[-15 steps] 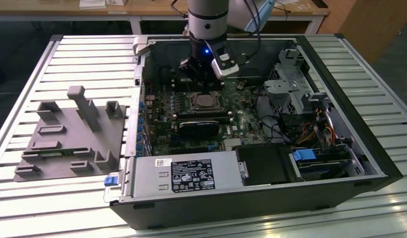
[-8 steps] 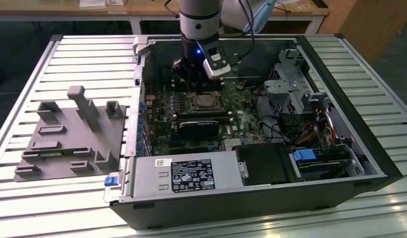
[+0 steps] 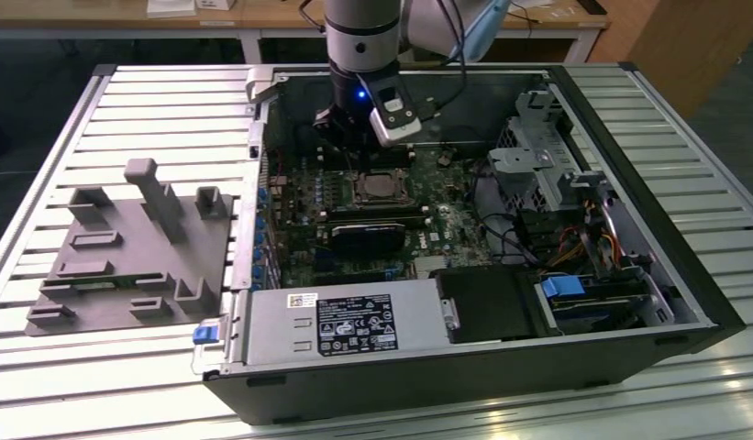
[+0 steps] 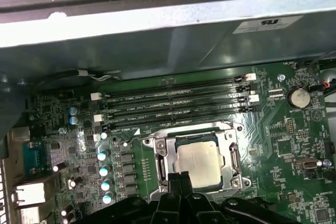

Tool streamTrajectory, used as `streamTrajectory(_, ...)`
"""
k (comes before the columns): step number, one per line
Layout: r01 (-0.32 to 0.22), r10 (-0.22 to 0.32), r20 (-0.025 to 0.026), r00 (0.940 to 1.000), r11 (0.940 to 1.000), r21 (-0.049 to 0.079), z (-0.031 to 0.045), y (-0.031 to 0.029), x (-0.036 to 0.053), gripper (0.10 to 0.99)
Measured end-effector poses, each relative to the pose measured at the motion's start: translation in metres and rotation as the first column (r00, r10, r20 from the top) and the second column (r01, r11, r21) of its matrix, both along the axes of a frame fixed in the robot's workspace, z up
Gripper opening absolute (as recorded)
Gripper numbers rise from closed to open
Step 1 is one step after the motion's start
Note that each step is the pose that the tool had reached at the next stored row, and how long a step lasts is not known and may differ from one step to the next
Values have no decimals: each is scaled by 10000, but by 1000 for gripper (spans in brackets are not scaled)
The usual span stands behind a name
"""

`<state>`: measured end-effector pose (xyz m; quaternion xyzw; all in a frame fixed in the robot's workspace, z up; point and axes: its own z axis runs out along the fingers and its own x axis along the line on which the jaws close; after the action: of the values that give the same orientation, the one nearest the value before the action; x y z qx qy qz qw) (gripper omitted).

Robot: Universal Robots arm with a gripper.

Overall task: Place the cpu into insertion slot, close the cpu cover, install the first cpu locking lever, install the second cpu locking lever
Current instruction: 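Install the first cpu locking lever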

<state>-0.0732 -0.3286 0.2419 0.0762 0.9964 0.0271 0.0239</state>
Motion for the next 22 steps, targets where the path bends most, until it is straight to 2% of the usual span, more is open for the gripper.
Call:
streamTrajectory(10,1,-1,1,10000,10000,1,136,1,0,102)
streamTrajectory(13,1,-1,2,10000,10000,4,140,1,-3,102)
streamTrajectory(22,1,-1,23,10000,10000,2,141,1,-213,102)
